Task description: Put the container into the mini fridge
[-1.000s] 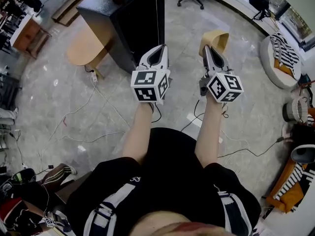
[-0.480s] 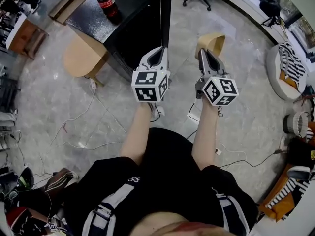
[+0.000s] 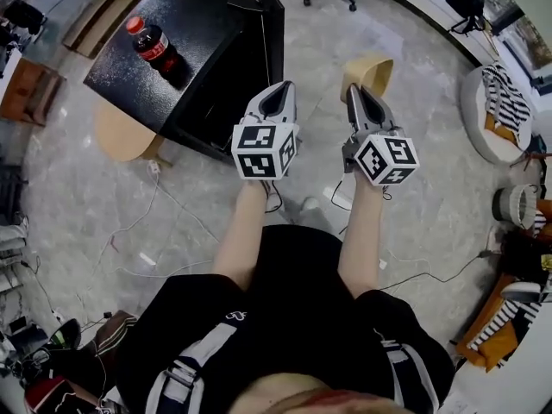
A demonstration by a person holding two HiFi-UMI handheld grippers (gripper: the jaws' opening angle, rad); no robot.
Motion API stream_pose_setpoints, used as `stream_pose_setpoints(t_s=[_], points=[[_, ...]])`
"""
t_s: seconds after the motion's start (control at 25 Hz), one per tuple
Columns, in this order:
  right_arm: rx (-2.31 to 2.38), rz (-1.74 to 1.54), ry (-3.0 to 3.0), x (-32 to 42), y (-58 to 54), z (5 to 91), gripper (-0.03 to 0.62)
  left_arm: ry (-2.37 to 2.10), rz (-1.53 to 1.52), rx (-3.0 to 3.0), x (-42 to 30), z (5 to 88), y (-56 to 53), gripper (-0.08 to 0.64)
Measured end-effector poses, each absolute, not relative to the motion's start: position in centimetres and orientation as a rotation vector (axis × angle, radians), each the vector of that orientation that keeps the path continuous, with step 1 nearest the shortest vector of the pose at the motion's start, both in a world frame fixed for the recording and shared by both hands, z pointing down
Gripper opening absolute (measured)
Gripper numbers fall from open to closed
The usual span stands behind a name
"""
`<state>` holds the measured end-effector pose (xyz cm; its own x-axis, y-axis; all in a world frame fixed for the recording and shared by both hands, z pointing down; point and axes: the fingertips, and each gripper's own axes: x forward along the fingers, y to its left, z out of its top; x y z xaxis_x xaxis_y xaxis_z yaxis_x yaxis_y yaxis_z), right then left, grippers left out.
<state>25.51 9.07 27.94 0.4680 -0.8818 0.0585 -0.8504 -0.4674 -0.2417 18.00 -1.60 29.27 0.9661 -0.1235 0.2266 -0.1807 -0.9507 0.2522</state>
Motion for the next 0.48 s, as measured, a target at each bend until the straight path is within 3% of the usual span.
stream_pose_setpoints(t_s=[0.48], points=[[-2.458, -0.538, 1.696, 27.1, 4.7, 35.2, 0.018, -0.44, 0.452, 2.663, 18.4, 37.2, -5.4, 0.006]])
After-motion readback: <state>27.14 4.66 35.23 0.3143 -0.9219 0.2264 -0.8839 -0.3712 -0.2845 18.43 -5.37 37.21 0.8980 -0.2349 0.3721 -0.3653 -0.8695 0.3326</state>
